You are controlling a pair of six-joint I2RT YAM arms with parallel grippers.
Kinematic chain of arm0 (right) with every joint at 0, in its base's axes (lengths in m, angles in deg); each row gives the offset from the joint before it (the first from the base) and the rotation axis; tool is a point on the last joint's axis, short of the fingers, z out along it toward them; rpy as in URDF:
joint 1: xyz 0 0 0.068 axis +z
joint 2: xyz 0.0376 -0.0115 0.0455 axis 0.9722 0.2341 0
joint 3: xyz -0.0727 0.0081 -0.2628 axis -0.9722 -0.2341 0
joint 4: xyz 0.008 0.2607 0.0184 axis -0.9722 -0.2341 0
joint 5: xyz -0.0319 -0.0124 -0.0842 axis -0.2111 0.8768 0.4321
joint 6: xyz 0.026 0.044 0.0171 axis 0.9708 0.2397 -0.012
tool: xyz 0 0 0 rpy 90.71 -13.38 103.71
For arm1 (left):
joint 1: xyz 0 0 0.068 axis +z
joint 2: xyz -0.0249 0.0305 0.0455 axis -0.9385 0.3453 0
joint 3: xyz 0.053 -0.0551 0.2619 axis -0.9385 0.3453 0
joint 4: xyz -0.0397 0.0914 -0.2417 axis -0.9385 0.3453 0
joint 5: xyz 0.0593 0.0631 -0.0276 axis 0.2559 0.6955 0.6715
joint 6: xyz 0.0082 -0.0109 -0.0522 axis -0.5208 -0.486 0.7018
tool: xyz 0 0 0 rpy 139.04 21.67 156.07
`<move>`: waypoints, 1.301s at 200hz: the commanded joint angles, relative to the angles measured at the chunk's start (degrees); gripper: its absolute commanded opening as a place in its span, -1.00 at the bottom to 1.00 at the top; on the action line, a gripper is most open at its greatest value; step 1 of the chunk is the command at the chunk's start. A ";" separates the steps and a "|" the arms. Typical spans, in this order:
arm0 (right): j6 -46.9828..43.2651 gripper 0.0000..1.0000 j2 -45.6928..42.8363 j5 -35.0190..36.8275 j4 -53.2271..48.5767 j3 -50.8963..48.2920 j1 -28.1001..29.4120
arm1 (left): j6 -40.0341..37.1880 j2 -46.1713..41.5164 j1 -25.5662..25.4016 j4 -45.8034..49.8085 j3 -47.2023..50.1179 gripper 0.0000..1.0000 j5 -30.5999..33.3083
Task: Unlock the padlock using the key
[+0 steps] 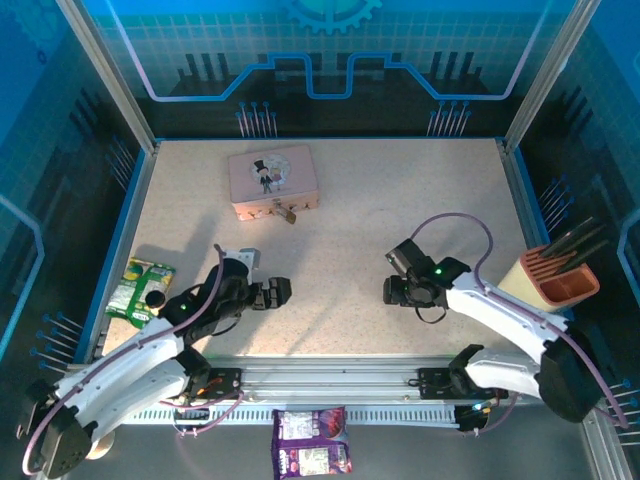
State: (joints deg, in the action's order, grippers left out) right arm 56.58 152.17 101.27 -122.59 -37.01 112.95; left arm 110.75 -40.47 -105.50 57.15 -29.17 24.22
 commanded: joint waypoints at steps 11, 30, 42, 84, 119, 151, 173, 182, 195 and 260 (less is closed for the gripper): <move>2.45 -0.09 4.38 1.80 3.75 -0.59 0.62 | -2.57 -4.29 -0.45 -2.42 3.46 0.99 -1.07; 2.45 -0.17 7.61 2.29 3.64 0.36 0.39 | -2.60 -5.62 -0.44 -2.22 4.61 0.99 -1.37; 2.53 -0.24 9.46 2.45 3.98 0.75 0.40 | -2.58 -6.28 -0.51 -2.96 5.33 0.99 -2.18; 3.10 -0.40 12.31 3.44 4.38 0.67 0.18 | -2.58 -7.27 -0.51 -2.61 5.47 0.98 -2.36; 2.99 -0.45 11.95 3.73 5.76 -0.55 -0.30 | -2.65 -7.92 -0.51 -2.61 5.59 0.99 -2.33; 2.28 -0.50 12.51 3.26 6.46 -0.91 -1.54 | -2.41 -7.92 -0.51 -2.15 5.00 0.99 -2.35; 2.44 -0.53 12.15 3.00 7.01 -1.75 -1.60 | -2.15 -7.98 -0.51 -2.74 5.22 0.99 -2.63; 2.42 -0.54 12.15 3.00 7.14 -2.05 -1.66 | -2.04 -7.98 -0.51 -2.70 5.22 0.99 -2.53; 2.23 -0.56 12.44 2.89 7.33 -2.39 -1.86 | -1.71 -7.98 -0.46 -2.44 4.95 0.99 -2.47; 2.07 -0.70 11.97 2.29 8.78 -3.84 -2.21 | -0.88 -8.03 -0.50 -1.99 4.07 0.98 -2.82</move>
State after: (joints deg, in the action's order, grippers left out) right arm 58.72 164.11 103.76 -113.98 -39.70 111.53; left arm 109.48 -47.88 -105.61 55.34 -24.09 22.29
